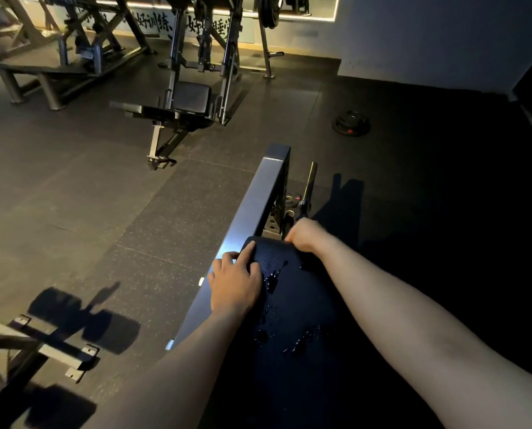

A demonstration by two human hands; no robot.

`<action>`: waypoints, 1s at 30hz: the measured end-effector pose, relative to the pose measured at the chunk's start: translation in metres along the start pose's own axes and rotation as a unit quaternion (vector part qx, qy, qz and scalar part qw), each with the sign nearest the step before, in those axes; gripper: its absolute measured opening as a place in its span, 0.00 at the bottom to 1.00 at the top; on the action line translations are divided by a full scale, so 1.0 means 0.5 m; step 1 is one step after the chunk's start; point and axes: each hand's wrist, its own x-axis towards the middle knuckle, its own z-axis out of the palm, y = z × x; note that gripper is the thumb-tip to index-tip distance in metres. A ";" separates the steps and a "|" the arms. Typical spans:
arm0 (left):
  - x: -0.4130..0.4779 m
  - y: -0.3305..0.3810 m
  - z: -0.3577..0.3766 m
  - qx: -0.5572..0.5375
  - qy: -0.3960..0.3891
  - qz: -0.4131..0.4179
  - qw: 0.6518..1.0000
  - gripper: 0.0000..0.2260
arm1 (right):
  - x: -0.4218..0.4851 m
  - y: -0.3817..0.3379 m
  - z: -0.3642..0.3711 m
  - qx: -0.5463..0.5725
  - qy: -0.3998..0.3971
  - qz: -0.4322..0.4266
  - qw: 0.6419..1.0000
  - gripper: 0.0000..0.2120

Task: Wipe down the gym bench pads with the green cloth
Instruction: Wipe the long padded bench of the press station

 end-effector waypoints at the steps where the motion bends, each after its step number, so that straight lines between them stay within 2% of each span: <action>1: 0.001 -0.002 0.001 -0.001 0.001 -0.002 1.000 0.23 | -0.002 0.027 -0.006 -0.004 0.004 0.031 1.000 0.14; 3: 0.004 -0.001 0.002 0.002 0.002 0.002 1.000 0.23 | -0.027 0.056 -0.016 0.000 0.031 0.057 0.998 0.13; 5: 0.003 0.001 0.004 0.008 0.000 0.000 1.000 0.23 | -0.068 0.037 -0.015 0.033 0.072 0.045 0.996 0.13; 7: 0.002 0.002 0.004 0.011 0.005 0.001 1.000 0.23 | -0.087 -0.011 0.003 0.076 0.103 -0.003 0.992 0.17; 10: 0.004 0.002 0.003 0.003 0.004 0.000 1.000 0.23 | -0.117 -0.087 0.035 0.066 0.132 -0.101 0.984 0.19; 14: 0.000 -0.002 0.000 0.005 -0.001 0.006 1.000 0.24 | -0.139 -0.058 0.046 0.030 0.141 -0.196 0.970 0.19; 16: 0.001 -0.004 0.000 0.010 0.004 0.010 1.000 0.23 | -0.136 -0.012 0.028 0.015 0.150 -0.178 0.972 0.20; 20: 0.000 -0.004 0.001 0.008 0.001 0.010 1.000 0.23 | -0.112 0.049 0.001 0.062 0.161 -0.032 0.984 0.22; 22: 0.002 -0.002 0.003 0.007 0.001 0.006 1.000 0.23 | -0.122 0.028 0.016 0.078 0.172 -0.026 0.982 0.22; 26: 0.002 -0.002 0.002 0.002 0.001 0.005 1.000 0.23 | -0.144 -0.039 0.048 0.104 0.214 -0.115 0.965 0.22; 30: 0.001 -0.004 -0.001 -0.003 -0.009 0.007 1.000 0.23 | -0.167 -0.052 0.057 0.075 0.163 -0.253 0.951 0.23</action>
